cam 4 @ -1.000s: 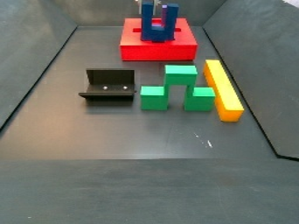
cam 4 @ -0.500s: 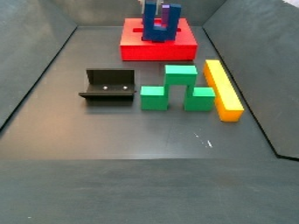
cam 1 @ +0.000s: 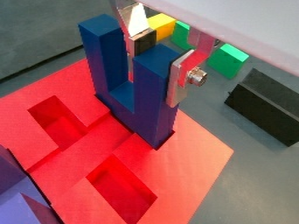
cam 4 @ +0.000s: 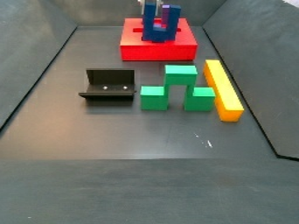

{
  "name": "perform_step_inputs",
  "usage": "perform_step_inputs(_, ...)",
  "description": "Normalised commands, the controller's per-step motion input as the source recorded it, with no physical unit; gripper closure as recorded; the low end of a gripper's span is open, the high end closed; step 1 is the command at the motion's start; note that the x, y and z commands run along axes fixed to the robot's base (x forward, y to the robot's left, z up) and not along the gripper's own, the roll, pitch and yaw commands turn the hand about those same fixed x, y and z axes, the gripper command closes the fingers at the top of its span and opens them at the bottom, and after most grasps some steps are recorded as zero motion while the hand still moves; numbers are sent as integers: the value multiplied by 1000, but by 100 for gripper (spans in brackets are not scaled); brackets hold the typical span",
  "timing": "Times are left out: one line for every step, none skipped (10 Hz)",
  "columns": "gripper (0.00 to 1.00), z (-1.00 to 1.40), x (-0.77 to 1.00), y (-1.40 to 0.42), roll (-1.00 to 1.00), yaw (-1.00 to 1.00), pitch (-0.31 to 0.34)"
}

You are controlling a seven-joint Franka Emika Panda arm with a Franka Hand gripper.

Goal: Pick up the blue object. Move up. Place the blue object on the fixture. Regrasp the blue object. Move to above the board. Insert the blue object.
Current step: Insert the blue object.

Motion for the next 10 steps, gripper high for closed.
perform_step_inputs(100, -86, 0, 0, 187, 106, 0)
perform_step_inputs(100, -143, 0, 0, 200, 134, 0)
perform_step_inputs(100, -234, 54, 0, 201, 151, 0)
perform_step_inputs(100, -426, 440, 0, 167, 114, 3)
perform_step_inputs(100, -460, 771, 0, 109, 9, 130)
perform_step_inputs(100, -491, 871, 0, 114, 0, 179)
perform_step_inputs(100, -486, 863, 0, 114, 0, 181)
perform_step_inputs(100, -474, 829, 0, 130, 0, 184)
perform_step_inputs(100, -466, 826, 0, 144, 0, 186)
perform_step_inputs(100, -423, 709, 0, 153, 0, 170)
